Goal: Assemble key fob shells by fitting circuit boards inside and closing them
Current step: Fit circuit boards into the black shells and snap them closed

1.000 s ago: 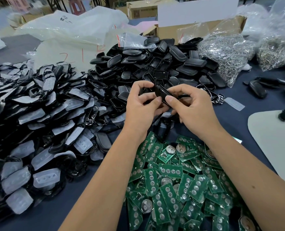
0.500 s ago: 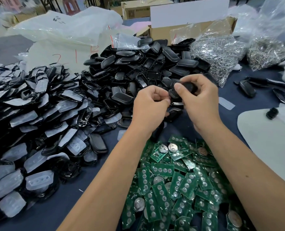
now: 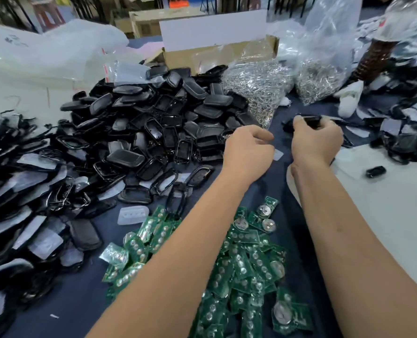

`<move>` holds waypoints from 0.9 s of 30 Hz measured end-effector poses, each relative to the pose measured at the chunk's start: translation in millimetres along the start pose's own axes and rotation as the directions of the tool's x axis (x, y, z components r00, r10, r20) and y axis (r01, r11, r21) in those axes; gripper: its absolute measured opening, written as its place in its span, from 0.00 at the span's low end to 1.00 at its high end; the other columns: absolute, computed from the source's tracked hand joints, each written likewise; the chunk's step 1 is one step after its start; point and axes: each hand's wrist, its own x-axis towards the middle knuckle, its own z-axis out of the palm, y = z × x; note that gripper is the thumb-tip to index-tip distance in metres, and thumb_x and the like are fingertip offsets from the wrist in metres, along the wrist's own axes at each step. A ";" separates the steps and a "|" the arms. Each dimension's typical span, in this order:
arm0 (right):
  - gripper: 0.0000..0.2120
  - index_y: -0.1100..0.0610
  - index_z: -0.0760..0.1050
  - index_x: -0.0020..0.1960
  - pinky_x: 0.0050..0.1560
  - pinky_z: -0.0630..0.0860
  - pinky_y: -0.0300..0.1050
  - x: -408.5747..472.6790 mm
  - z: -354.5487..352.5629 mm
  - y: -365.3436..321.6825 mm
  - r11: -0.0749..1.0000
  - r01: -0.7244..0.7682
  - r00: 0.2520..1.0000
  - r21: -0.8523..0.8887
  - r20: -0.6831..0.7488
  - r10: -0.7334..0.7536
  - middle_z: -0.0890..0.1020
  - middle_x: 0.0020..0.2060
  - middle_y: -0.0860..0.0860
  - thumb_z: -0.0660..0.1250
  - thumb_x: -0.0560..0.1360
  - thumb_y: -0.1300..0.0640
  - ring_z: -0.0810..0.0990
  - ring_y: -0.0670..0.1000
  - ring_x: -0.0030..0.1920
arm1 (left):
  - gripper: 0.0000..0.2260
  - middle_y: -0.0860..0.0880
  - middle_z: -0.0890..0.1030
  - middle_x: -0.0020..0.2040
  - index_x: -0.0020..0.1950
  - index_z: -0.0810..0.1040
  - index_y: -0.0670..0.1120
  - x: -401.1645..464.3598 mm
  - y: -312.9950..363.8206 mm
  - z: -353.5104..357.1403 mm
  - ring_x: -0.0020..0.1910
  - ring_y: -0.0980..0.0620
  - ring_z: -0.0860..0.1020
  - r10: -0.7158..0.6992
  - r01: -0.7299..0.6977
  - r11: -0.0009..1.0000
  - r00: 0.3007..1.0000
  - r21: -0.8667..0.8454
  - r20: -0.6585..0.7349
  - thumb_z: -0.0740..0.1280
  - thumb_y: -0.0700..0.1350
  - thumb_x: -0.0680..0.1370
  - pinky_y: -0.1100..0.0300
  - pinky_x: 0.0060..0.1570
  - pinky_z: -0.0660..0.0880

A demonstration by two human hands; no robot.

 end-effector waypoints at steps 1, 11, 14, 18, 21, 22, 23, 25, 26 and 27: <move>0.10 0.56 0.81 0.50 0.57 0.78 0.50 2.4 -1.4 0.4 1.000 -0.006 1.000 0.013 -0.006 0.007 0.84 0.57 0.59 0.71 0.76 0.49 0.81 0.58 0.54 | 0.10 0.51 0.84 0.45 0.46 0.82 0.53 -2.9 -0.7 -0.7 0.46 0.50 0.84 0.050 -0.049 0.996 0.998 0.076 -0.022 0.69 0.37 0.75 0.53 0.47 0.83; 0.12 0.53 0.85 0.49 0.50 0.80 0.45 -22.1 -2.1 -13.8 0.987 0.160 0.987 0.019 -0.003 -0.160 0.84 0.40 0.46 0.64 0.74 0.64 0.83 0.49 0.45 | 0.15 0.45 0.74 0.64 0.63 0.78 0.46 -7.6 -11.7 -36.7 0.63 0.41 0.69 0.382 -0.184 0.551 0.923 0.814 -0.049 0.68 0.37 0.77 0.52 0.59 0.72; 0.07 0.51 0.84 0.45 0.45 0.76 0.37 -34.4 5.4 -12.9 0.916 0.392 0.900 -0.088 0.243 -0.362 0.82 0.35 0.42 0.68 0.76 0.59 0.80 0.44 0.39 | 0.13 0.45 0.76 0.61 0.61 0.79 0.46 -6.2 -13.3 -44.6 0.61 0.41 0.72 0.368 -0.183 0.567 0.929 0.803 -0.048 0.69 0.36 0.77 0.49 0.59 0.73; 0.03 0.51 0.85 0.47 0.45 0.72 0.41 -43.2 10.9 -8.2 0.791 0.583 0.751 -0.187 0.495 -0.436 0.82 0.37 0.45 0.72 0.77 0.54 0.80 0.48 0.42 | 0.13 0.47 0.79 0.57 0.58 0.81 0.48 -3.8 -12.4 -56.0 0.59 0.44 0.75 0.363 -0.183 0.603 0.930 0.776 -0.063 0.70 0.36 0.75 0.50 0.57 0.74; 0.06 0.51 0.85 0.51 0.47 0.73 0.44 -48.4 11.4 -7.9 0.725 0.648 0.688 -0.231 0.585 -0.429 0.84 0.43 0.47 0.74 0.77 0.51 0.80 0.50 0.46 | 0.12 0.47 0.81 0.54 0.53 0.82 0.47 -4.0 -12.2 -64.5 0.56 0.44 0.77 0.360 -0.172 0.620 0.929 0.766 -0.083 0.70 0.35 0.73 0.51 0.55 0.74; 0.06 0.51 0.85 0.52 0.48 0.73 0.44 -49.0 10.8 -9.0 0.720 0.654 0.684 -0.232 0.588 -0.431 0.84 0.44 0.48 0.74 0.77 0.51 0.80 0.50 0.47 | 0.11 0.47 0.82 0.53 0.51 0.83 0.47 -4.6 -12.7 -67.6 0.55 0.44 0.77 0.355 -0.162 0.639 0.929 0.752 -0.101 0.70 0.35 0.73 0.51 0.54 0.74; 0.07 0.51 0.85 0.53 0.49 0.74 0.45 -48.9 10.1 -10.4 0.716 0.659 0.682 -0.231 0.584 -0.439 0.85 0.45 0.48 0.75 0.76 0.51 0.80 0.51 0.48 | 0.11 0.48 0.82 0.52 0.50 0.83 0.47 -5.4 -13.5 -70.8 0.54 0.45 0.78 0.349 -0.150 0.659 0.929 0.737 -0.122 0.69 0.34 0.72 0.51 0.53 0.75; 0.09 0.52 0.84 0.53 0.51 0.75 0.46 -48.1 9.6 -13.0 0.703 0.674 0.675 -0.227 0.576 -0.461 0.84 0.45 0.50 0.75 0.76 0.50 0.81 0.52 0.49 | 0.11 0.49 0.83 0.50 0.49 0.83 0.47 -6.9 -15.5 -76.7 0.53 0.45 0.79 0.340 -0.135 0.692 0.928 0.709 -0.155 0.69 0.33 0.71 0.50 0.53 0.75; 0.10 0.52 0.84 0.54 0.52 0.75 0.47 -48.4 10.3 -13.9 0.689 0.687 0.665 -0.229 0.581 -0.470 0.83 0.46 0.50 0.75 0.76 0.48 0.80 0.53 0.50 | 0.12 0.49 0.84 0.49 0.48 0.83 0.47 -7.4 -16.4 -78.8 0.52 0.45 0.79 0.339 -0.135 0.705 0.927 0.696 -0.163 0.69 0.33 0.70 0.50 0.53 0.75; 0.13 0.53 0.83 0.56 0.53 0.76 0.48 -49.8 11.4 -14.2 0.667 0.705 0.650 -0.241 0.597 -0.471 0.82 0.48 0.51 0.75 0.76 0.46 0.80 0.54 0.52 | 0.12 0.49 0.83 0.49 0.48 0.83 0.47 -7.9 -17.1 -80.4 0.51 0.45 0.79 0.341 -0.139 0.716 0.925 0.684 -0.169 0.68 0.32 0.70 0.50 0.53 0.75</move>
